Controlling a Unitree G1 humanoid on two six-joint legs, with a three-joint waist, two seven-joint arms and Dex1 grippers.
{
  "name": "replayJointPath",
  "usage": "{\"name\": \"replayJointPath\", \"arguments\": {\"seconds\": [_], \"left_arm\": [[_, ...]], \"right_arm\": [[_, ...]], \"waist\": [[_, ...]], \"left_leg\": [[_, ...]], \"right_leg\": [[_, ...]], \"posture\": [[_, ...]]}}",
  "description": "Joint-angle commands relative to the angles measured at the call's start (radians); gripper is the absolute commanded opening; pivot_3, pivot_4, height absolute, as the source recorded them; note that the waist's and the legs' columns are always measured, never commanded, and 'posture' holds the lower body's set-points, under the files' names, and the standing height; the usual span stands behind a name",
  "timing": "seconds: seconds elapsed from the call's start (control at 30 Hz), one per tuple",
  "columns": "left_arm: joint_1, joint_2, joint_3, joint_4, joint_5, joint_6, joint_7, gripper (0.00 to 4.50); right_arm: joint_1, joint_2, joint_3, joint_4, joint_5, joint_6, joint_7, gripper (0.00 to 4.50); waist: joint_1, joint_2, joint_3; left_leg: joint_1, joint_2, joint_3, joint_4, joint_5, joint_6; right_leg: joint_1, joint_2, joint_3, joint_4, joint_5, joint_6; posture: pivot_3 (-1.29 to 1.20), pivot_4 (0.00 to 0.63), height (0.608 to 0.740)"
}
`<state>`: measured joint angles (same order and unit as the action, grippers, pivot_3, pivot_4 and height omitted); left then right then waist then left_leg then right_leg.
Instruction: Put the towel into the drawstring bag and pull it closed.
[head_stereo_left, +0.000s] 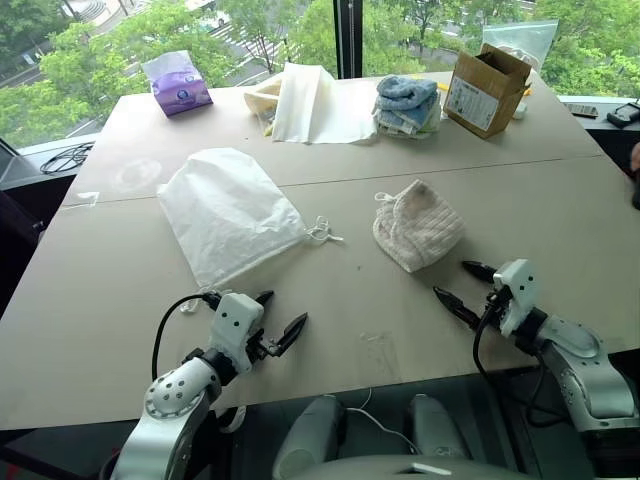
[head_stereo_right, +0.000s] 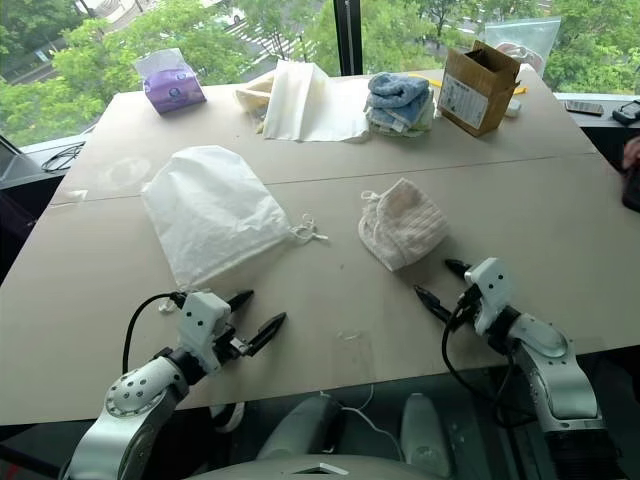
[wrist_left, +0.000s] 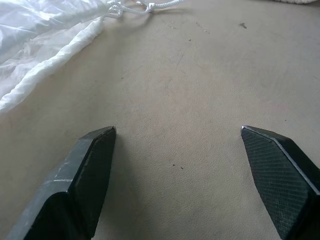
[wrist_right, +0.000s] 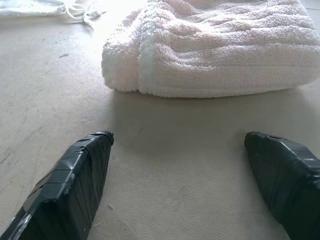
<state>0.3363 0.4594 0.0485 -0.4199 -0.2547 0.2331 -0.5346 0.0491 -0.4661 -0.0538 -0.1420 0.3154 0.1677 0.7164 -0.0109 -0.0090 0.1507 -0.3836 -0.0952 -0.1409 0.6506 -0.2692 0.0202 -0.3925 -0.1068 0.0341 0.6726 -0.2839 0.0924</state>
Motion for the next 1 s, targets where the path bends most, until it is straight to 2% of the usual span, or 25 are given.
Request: {"name": "replayJointPath", "arguments": {"seconds": [0.03, 0.53, 0.73, 0.8, 0.9, 1.0], "left_arm": [[0.020, -0.007, -0.018, 0.014, -0.008, 0.002, -0.019, 4.13], [0.011, -0.035, -0.019, 0.057, -0.002, -0.033, -0.014, 4.13], [-0.011, -0.050, -0.008, 0.077, 0.040, -0.117, 0.014, 4.13], [-0.029, -0.059, 0.004, 0.085, 0.073, -0.168, 0.042, 4.13], [-0.067, -0.026, 0.012, 0.102, 0.226, -0.321, 0.105, 4.13], [-0.105, 0.001, 0.024, 0.126, 0.359, -0.393, 0.188, 4.13]], "right_arm": [[0.004, -0.015, -0.018, -0.036, 0.015, -0.014, 0.019, 4.50], [-0.019, -0.022, -0.015, -0.025, 0.017, -0.021, 0.039, 4.50], [-0.006, -0.023, -0.014, -0.045, 0.024, -0.016, 0.045, 4.50], [0.004, -0.032, -0.006, -0.075, 0.054, 0.007, 0.077, 4.50], [0.023, -0.052, 0.028, -0.170, 0.127, 0.091, 0.130, 4.50], [0.023, -0.060, 0.051, -0.235, 0.168, 0.152, 0.141, 4.50]], "waist": [[0.000, 0.000, 0.000], [0.001, 0.000, 0.000], [0.004, 0.000, 0.000], [0.005, 0.000, 0.000], [0.008, 0.000, 0.000], [0.008, 0.000, 0.000]], "left_leg": [[0.000, 0.000, 0.000, 0.000, 0.000, 0.000], [0.000, 0.000, 0.000, 0.000, 0.000, 0.000], [0.000, 0.000, 0.000, 0.000, 0.000, 0.000], [0.000, 0.000, 0.000, 0.000, 0.000, 0.000], [0.000, 0.000, -0.001, 0.000, 0.000, 0.000], [0.000, 0.001, -0.002, 0.000, 0.000, 0.000]], "right_leg": [[0.000, 0.000, 0.000, 0.000, 0.000, 0.000], [0.001, 0.000, 0.000, 0.000, 0.000, 0.000], [0.001, 0.000, -0.001, 0.000, 0.000, 0.000], [0.001, 0.000, -0.001, 0.000, 0.000, 0.000], [0.001, 0.000, -0.002, 0.000, 0.000, 0.000], [0.001, 0.000, -0.002, -0.001, 0.000, 0.000]], "posture": [[0.00, 0.150, 0.740], [0.00, 0.150, 0.740], [0.00, 0.150, 0.740], [0.00, 0.150, 0.740], [0.00, 0.150, 0.740], [0.00, 0.150, 0.740]]}}
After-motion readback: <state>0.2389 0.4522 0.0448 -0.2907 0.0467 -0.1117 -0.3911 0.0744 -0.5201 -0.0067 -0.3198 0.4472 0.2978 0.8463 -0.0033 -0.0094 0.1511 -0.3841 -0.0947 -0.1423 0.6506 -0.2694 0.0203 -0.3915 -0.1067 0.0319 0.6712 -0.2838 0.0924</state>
